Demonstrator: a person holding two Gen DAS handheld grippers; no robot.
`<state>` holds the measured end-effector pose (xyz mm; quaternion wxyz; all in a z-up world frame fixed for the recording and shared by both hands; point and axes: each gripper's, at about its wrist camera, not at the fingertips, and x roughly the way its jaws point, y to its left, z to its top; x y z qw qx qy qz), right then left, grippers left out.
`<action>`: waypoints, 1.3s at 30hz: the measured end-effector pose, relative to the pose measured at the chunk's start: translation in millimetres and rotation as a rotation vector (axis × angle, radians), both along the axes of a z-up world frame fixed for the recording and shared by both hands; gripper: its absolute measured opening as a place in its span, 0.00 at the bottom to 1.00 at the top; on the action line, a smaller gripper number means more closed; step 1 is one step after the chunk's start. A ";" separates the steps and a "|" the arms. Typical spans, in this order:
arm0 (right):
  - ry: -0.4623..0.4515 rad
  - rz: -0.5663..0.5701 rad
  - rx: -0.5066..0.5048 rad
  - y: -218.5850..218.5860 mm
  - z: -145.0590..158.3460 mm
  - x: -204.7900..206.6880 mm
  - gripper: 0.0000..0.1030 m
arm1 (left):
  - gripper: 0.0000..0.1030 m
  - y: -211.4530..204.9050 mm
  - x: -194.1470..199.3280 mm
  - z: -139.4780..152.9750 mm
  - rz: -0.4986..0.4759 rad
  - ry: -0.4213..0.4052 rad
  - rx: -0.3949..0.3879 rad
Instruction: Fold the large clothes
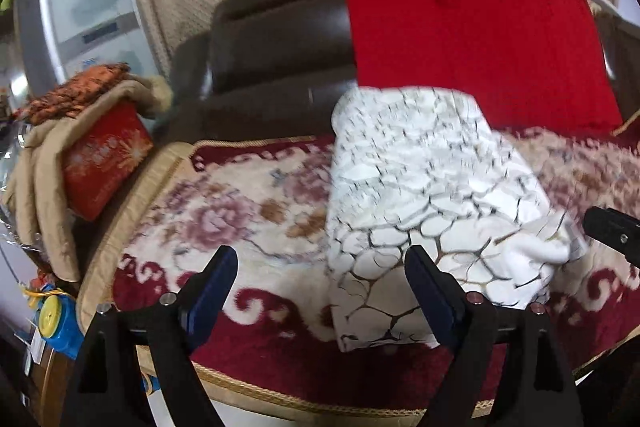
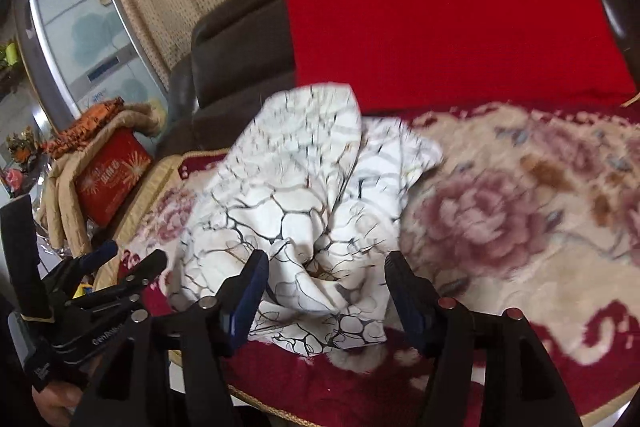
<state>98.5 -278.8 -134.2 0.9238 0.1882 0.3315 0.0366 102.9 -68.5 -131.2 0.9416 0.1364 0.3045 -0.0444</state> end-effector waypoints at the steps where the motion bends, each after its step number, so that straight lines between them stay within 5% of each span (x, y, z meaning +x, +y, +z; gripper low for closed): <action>1: -0.012 -0.001 0.007 -1.5 6.0 -5.4 0.63 | 0.88 1.7 -5.6 8.0 0.009 -0.021 0.000; 5: -0.051 -0.001 0.017 -3.3 28.5 -16.7 0.70 | 0.88 10.5 -23.0 34.8 0.021 -0.084 -0.013; 18: -0.163 0.045 0.025 15.0 83.3 -46.6 0.71 | 0.90 20.0 -56.4 87.2 0.057 -0.197 -0.013; 24: -0.222 0.056 0.014 20.2 107.3 -63.6 0.72 | 1.00 20.2 -76.7 106.7 0.097 -0.293 0.009; 39: -0.290 0.067 -0.041 44.6 153.3 -99.9 0.72 | 1.00 29.5 -108.1 143.3 0.087 -0.337 -0.040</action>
